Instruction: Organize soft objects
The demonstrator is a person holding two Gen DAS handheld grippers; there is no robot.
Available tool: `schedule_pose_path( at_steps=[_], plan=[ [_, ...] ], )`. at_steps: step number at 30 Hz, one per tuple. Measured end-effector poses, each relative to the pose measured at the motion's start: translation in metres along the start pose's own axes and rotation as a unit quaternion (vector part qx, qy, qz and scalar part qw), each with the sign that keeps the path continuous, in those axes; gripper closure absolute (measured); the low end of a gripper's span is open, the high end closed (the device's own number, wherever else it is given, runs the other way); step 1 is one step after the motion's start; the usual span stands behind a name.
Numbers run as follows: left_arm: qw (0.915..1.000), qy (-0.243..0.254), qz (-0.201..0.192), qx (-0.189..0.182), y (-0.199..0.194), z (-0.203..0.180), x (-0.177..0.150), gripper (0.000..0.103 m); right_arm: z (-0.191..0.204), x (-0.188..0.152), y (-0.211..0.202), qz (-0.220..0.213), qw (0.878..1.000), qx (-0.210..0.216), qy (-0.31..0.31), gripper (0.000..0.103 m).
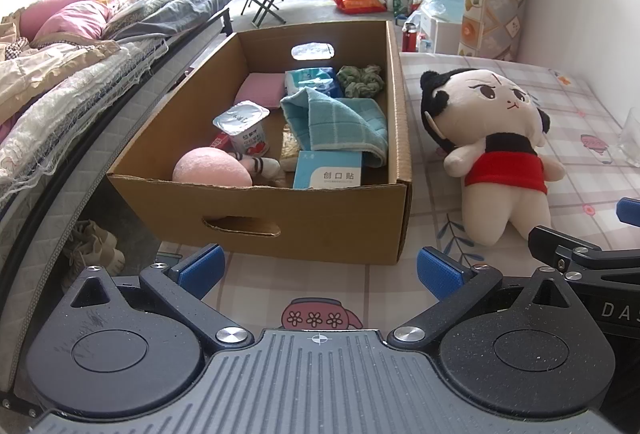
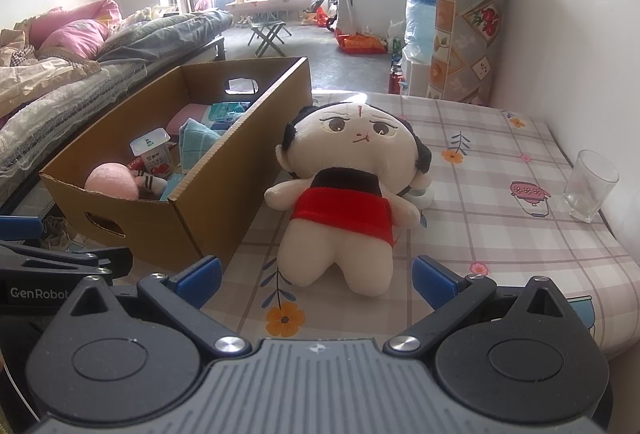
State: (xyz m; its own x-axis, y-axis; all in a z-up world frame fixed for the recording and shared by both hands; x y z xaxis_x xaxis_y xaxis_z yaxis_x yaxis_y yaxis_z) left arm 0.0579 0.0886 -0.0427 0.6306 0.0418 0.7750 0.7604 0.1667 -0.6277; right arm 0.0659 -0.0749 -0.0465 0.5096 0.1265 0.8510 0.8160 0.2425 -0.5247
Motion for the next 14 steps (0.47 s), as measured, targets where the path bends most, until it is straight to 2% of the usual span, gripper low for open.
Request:
schedule_pose_path(
  at_steps=[14],
  plan=[
    [1.0000, 0.000, 0.000, 0.000, -0.0001, -0.0001, 0.0001, 0.000, 0.0000, 0.0022, -0.0030, -0.002, 1.000, -0.001, -0.001, 0.000]
  ],
)
Point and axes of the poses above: each gripper's, at about its wrist camera, not at the fingertips, and y roughly the way its jaws point, z to its left, x to its top, the point moved 7 cm from there along y, roughly the way its jaws point, and after that the axes turned 8 degrees about -z, right-handed, at the moved point
